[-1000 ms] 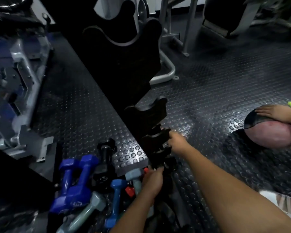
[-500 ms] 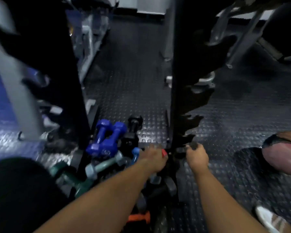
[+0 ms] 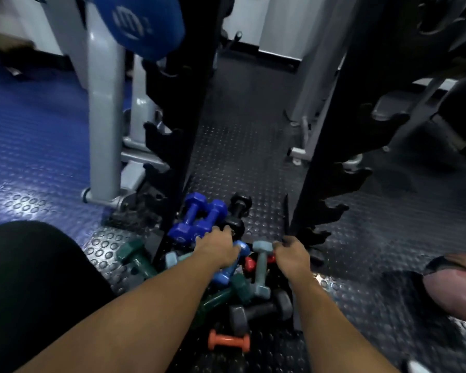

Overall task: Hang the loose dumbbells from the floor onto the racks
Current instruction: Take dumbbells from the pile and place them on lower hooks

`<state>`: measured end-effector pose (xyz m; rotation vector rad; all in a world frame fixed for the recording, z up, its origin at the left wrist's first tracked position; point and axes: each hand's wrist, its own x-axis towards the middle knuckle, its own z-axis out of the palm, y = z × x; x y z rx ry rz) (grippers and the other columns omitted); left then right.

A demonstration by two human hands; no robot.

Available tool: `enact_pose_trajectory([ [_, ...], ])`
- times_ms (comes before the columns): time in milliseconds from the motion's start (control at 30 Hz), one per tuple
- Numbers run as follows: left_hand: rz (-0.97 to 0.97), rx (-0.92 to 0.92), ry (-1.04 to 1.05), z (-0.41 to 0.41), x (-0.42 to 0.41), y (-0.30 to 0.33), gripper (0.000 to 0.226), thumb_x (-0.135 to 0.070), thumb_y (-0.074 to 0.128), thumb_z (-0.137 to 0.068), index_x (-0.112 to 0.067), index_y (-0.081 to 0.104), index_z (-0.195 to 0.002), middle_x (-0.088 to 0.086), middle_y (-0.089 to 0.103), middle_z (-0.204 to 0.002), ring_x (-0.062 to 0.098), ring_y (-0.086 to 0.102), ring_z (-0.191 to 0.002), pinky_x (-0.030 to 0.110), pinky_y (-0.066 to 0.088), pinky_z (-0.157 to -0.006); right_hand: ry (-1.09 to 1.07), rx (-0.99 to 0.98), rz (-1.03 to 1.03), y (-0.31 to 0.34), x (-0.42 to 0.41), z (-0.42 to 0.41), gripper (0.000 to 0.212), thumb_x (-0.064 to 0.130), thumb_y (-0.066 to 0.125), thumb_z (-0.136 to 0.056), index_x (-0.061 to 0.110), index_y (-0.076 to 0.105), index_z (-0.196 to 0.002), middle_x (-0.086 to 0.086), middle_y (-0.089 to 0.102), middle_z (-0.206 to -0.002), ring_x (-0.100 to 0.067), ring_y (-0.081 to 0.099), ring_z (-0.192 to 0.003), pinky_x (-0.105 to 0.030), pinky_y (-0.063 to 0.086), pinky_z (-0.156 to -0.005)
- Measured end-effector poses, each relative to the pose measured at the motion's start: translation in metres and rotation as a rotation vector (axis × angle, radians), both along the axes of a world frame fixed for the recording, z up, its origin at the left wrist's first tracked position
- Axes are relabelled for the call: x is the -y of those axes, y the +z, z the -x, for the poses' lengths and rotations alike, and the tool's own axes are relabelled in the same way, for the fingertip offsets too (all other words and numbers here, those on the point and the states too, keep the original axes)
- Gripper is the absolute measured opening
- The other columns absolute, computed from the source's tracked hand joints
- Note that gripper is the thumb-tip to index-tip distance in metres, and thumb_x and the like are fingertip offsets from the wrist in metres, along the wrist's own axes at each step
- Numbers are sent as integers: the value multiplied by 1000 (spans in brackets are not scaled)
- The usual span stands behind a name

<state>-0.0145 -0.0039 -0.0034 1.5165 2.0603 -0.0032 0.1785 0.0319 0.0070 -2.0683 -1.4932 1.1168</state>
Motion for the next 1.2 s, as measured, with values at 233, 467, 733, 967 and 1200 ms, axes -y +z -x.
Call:
enact_pose_trajectory([
  [233, -26, 98, 122, 41, 24, 0, 63, -55, 53, -98, -19, 38, -148, 15, 45, -148, 40, 52, -131, 53, 42, -110, 135, 85, -18, -4, 2, 49, 46, 32, 66, -96, 11, 62, -137, -18, 68, -129, -34, 63, -121, -35, 46, -102],
  [467, -17, 119, 129, 92, 43, -19, 69, -55, 55, -97, -18, 35, -152, 18, 48, -147, 40, 55, -127, 49, 47, -106, 197, 68, 2, -39, 9, 89, 33, 26, 64, -96, 6, 70, -121, -21, 74, -111, -37, 68, -104, -38, 54, -93],
  [733, 199, 77, 110, 55, 72, -68, 77, -54, 56, -96, -18, 28, -158, 27, 42, -152, 43, 48, -137, 46, 42, -112, 273, 128, 111, -80, 37, 84, 33, 21, 61, -96, 2, 63, -122, -20, 68, -120, -36, 62, -116, -35, 47, -99],
  [967, 449, 112, 156, 25, 99, -114, 92, -58, 58, -95, -18, 13, -164, 14, 49, -155, 34, 50, -139, 40, 42, -115, 377, 200, 166, -103, 50, 77, 31, 27, 61, -91, 14, 59, -119, -13, 64, -117, -36, 62, -110, -40, 52, -94],
  [1200, 490, 291, 301, 25, 125, -137, 93, -51, 63, -96, -22, 6, -164, 20, 58, -144, 34, 63, -123, 38, 50, -104, 374, 215, 261, -120, 57, 62, 46, 33, 68, -93, 13, 58, -133, -13, 67, -123, -34, 64, -115, -37, 53, -96],
])
